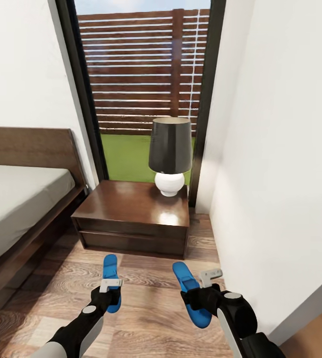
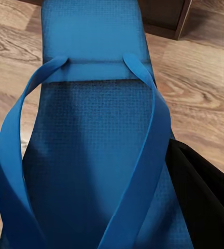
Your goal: In the bedroom, move the book from the bed onto either nightstand, and place the two sandals side by side next to the bed.
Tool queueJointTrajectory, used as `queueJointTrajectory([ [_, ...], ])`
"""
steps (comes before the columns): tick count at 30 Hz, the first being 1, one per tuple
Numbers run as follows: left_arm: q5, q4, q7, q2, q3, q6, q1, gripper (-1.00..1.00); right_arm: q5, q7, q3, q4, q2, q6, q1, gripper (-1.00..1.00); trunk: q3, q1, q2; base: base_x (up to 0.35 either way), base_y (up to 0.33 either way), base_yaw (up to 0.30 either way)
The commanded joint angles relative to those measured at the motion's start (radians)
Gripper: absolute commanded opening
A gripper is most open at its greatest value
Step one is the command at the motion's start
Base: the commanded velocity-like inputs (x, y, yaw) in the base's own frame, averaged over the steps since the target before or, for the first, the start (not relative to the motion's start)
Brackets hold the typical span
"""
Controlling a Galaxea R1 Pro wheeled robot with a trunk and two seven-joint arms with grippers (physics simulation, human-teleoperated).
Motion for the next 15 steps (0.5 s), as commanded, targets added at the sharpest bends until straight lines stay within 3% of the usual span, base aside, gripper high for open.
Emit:
queueJointTrajectory([
  [1, 0.008, 0.000, 0.007, 0.001, -0.009, -0.003, -0.001, -1.00, 0.001, 0.003, -0.001, -0.001, 0.000, 0.005, -0.001, -1.00, -0.001, 0.000, 0.000, 0.000, 0.076, 0.021],
  [15, 0.008, 0.000, 0.005, 0.001, -0.010, -0.021, -0.001, -1.00, 0.001, 0.003, -0.001, -0.001, 0.000, 0.004, -0.001, -1.00, -0.001, 0.000, 0.000, 0.000, 0.101, 0.006],
])
